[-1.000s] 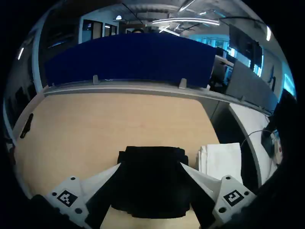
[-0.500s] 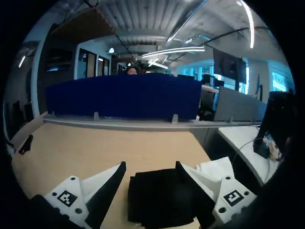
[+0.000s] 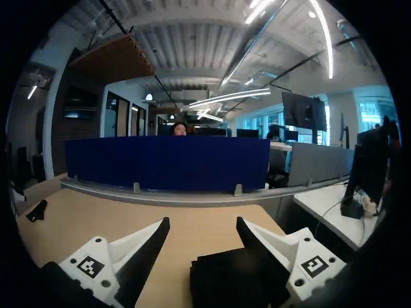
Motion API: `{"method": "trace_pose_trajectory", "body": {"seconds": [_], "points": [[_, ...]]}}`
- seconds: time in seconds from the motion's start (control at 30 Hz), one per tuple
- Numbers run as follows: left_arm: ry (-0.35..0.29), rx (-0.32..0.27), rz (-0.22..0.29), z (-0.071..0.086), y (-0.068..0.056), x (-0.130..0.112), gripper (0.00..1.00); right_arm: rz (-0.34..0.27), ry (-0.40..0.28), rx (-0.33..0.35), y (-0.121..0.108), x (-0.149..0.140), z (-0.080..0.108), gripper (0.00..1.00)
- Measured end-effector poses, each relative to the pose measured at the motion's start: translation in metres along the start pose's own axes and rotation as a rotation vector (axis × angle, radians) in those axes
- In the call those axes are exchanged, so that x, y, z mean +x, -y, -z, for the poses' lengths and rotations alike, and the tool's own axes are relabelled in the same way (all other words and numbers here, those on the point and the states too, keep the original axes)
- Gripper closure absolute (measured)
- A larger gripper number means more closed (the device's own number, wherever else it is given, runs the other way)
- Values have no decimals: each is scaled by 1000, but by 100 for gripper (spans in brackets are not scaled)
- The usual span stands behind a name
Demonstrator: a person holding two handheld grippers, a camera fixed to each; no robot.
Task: Fold towel
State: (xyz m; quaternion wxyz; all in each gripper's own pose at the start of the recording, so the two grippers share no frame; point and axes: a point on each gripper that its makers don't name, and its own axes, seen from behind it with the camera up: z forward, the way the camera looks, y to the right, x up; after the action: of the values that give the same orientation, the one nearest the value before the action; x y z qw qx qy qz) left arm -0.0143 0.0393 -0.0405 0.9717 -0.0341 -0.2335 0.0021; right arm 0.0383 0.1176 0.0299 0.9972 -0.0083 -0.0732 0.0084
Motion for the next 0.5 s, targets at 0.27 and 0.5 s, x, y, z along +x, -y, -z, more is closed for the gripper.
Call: {"method": "trace_pose_trajectory", "body": {"seconds": [0.27,0.5], "points": [[-126,11,-2,-8,2,37,7,-2,-19,13,24,9,5,0],[-212,4,20,-12,2,64,7,-6,-31,39,55,16,8,0]]}}
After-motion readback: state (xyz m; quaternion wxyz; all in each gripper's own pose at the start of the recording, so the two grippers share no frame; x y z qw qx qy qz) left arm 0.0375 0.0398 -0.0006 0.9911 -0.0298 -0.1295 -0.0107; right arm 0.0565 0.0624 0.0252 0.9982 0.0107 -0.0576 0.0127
